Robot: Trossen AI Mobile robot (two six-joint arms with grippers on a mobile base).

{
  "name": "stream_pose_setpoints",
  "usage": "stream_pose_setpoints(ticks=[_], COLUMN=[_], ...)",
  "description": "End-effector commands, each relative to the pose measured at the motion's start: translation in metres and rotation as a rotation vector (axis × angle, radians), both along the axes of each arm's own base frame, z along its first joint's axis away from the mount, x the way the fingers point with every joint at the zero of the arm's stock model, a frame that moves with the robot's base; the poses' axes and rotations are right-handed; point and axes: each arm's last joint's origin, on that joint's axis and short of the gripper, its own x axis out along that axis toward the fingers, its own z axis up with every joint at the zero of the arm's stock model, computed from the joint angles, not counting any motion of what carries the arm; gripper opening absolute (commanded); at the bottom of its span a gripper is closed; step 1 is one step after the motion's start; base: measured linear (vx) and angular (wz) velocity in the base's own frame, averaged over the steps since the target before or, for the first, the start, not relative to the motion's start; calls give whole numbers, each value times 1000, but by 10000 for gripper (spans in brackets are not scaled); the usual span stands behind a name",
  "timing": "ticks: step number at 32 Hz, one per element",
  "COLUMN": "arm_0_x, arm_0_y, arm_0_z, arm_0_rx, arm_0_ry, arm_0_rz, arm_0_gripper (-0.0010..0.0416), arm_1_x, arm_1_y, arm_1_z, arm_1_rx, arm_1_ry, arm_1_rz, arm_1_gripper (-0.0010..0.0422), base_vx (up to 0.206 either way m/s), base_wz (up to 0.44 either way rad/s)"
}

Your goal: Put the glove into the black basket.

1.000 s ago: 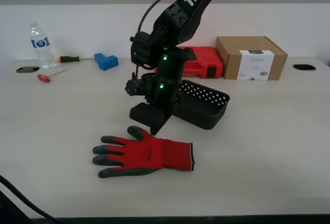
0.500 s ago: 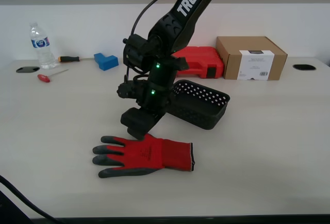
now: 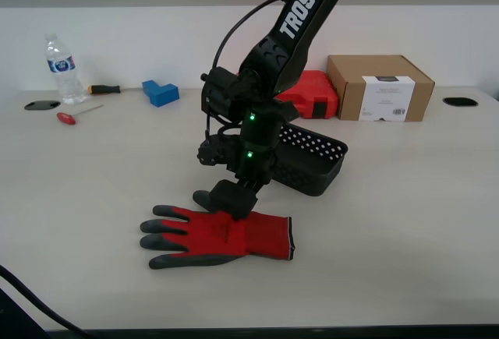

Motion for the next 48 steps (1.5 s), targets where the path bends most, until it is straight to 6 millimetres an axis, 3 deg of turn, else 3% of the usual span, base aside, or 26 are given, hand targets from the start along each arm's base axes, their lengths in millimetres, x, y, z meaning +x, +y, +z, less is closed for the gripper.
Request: stream_pose_setpoints(ticks=[1,11,15,20,27,30,31,35,38,43,48], arm_0_x=[0,-3,-3,-3,-4,-3,0,2,4,11,34], arm_0_y=[0,0,0,0,-1,0,3,5,6,3,-24], arm_0_z=[0,-17,-17,-17,-13,-2,17,54,70,115,159], arm_0_rx=[-1,18,28,31,18,20,40,71,94,154,193], arm_0_ry=[-9,61,73,75,91,89,67,39,20,-62,-139], arm_0_rz=[12,21,23,25,23,23,23,5,-12,-51,-142], arm_0_gripper=[278,243,188,14,-1,-1,-1,-1,-1,-1,-1], arm_1_x=[0,0,0,0,0,0,0,0,0,0,0], arm_1_y=[0,0,0,0,0,0,0,0,0,0,0], arm_1_z=[0,0,0,0,0,0,0,0,0,0,0], arm_1_rx=[0,0,0,0,0,0,0,0,0,0,0], arm_1_ry=[-4,0,0,0,0,0,-1,0,2,1,0], arm_1_rz=[1,0,1,1,0,0,1,1,1,0,0], arm_1_gripper=[0,0,0,0,0,0,0,0,0,0,0], base_vx=[0,0,0,0,0,0,0,0,0,0,0], base_wz=[0,0,0,0,0,0,0,0,0,0,0])
